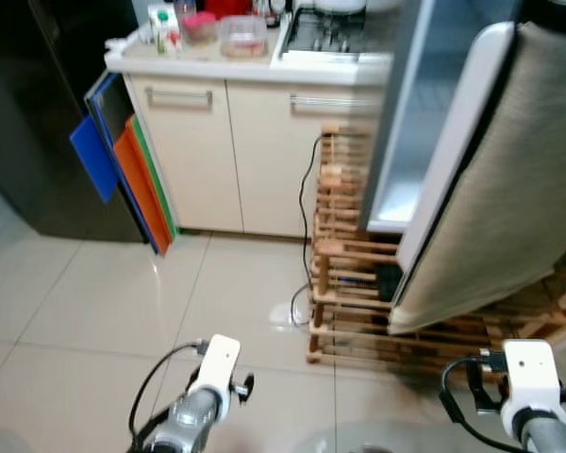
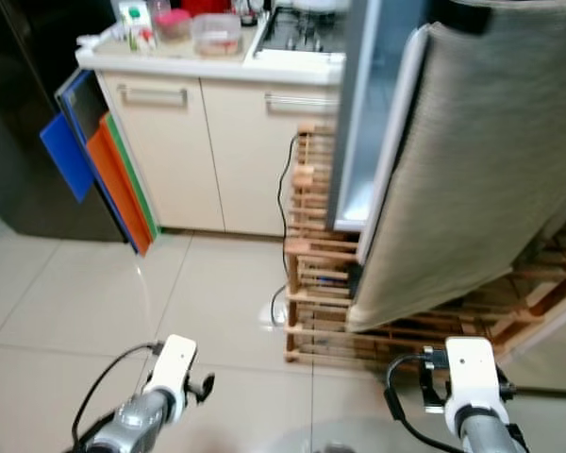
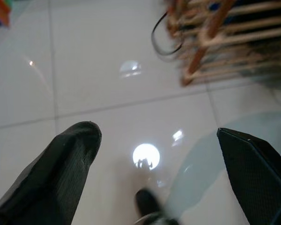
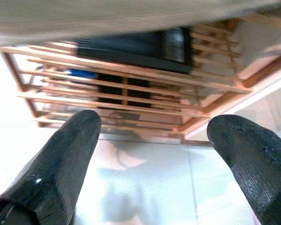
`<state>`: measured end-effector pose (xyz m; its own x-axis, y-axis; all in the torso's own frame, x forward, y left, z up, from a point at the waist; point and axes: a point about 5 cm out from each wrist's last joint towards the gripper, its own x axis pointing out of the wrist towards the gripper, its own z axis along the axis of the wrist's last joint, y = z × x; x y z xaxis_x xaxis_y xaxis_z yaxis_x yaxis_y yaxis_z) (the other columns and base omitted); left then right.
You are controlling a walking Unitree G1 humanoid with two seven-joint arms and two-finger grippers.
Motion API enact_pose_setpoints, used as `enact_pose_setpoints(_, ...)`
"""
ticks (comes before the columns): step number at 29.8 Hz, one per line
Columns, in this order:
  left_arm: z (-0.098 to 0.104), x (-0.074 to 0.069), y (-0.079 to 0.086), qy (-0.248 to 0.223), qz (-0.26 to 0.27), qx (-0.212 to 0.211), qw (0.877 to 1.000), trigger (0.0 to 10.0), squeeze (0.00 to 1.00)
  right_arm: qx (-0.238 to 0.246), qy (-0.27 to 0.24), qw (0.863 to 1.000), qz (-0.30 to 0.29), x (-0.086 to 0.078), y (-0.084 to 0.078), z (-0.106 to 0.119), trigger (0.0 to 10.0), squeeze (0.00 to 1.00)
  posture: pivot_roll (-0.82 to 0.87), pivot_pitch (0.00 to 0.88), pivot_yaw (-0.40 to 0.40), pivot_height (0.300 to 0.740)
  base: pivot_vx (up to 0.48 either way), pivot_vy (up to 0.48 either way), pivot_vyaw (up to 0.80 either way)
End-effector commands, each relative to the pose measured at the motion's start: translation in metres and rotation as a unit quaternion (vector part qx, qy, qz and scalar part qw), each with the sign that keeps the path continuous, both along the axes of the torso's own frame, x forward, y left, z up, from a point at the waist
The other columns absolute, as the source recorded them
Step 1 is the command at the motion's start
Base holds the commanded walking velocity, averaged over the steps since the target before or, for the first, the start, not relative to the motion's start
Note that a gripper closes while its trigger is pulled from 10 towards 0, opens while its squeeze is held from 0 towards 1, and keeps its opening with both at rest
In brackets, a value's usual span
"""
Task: Restocking fridge
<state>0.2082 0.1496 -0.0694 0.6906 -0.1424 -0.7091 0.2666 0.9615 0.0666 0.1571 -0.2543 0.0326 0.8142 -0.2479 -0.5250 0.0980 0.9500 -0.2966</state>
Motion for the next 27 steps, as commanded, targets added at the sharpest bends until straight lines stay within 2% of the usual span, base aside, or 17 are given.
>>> enact_pose_setpoints(1, -0.0003, -0.0005, 0.0025, -0.001, 0.008, 0.004, 1.0, 10.0, 0.0, -0.012, -0.009, 1.0, 0.005, 0.002, -0.0025, 0.005, 10.0, 0.0, -0.13, 0.051, 0.017, 0.74, 0.0, 0.0, 0.0)
enact_pose_setpoints(5, 0.0015, 0.001, 0.0035, -0.017, -0.012, 0.025, 0.999, 10.0, 0.0, -0.011, -0.01, 1.0, 0.006, 0.0022, -0.0025, 0.005, 10.0, 0.0, -0.13, 0.051, 0.017, 0.74, 0.0, 0.0, 0.0)
enact_pose_setpoints(7, 0.0022, 0.0007, 0.003, -0.023, -0.011, 0.011, 1.0, 10.0, 0.0, -0.012, -0.01, 1.0, 0.007, 0.0023, -0.0023, 0.0049, 10.0, 0.0, -0.13, 0.052, 0.018, 0.74, 0.0, 0.0, 0.0)
enact_pose_setpoints(12, 0.0021, -0.0015, 0.0036, -0.031, 0.007, -0.006, 0.999, 10.0, 0.0, -0.014, -0.009, 1.0, 0.013, 0.0026, -0.0018, 0.0052, 10.0, 0.0, -0.12, 0.055, 0.019, 0.74, 0.197, 0.388, 0.0)
enact_pose_setpoints(17, 0.004, 0.0024, 0.0051, -0.031, -0.005, -0.002, 1.0, 10.0, 0.0, -0.015, -0.003, 1.0, 0.016, 0.0023, -0.0011, 0.005, 10.0, 0.0, -0.12, 0.059, 0.02, 0.74, 0.096, 0.404, 0.0)
enact_pose_setpoints(23, 0.0032, 0.0017, 0.0076, -0.026, -0.005, 0.008, 1.0, 10.0, 0.0, -0.005, 0.012, 1.0, 0.026, 0.0021, -0.0003, 0.0035, 10.0, 0.0, -0.12, 0.06, 0.02, 0.74, 0.0, 0.0, 0.0)
enact_pose_setpoints(27, 0.0043, 0.0036, 0.0081, -0.03, -0.008, 0.013, 0.999, 10.0, 0.0, -0.009, 0.003, 0.999, 0.034, 0.0037, 0.0001, 0.0047, 10.0, 0.0, -0.12, 0.061, 0.023, 0.74, 0.0, 0.0, 0.0)
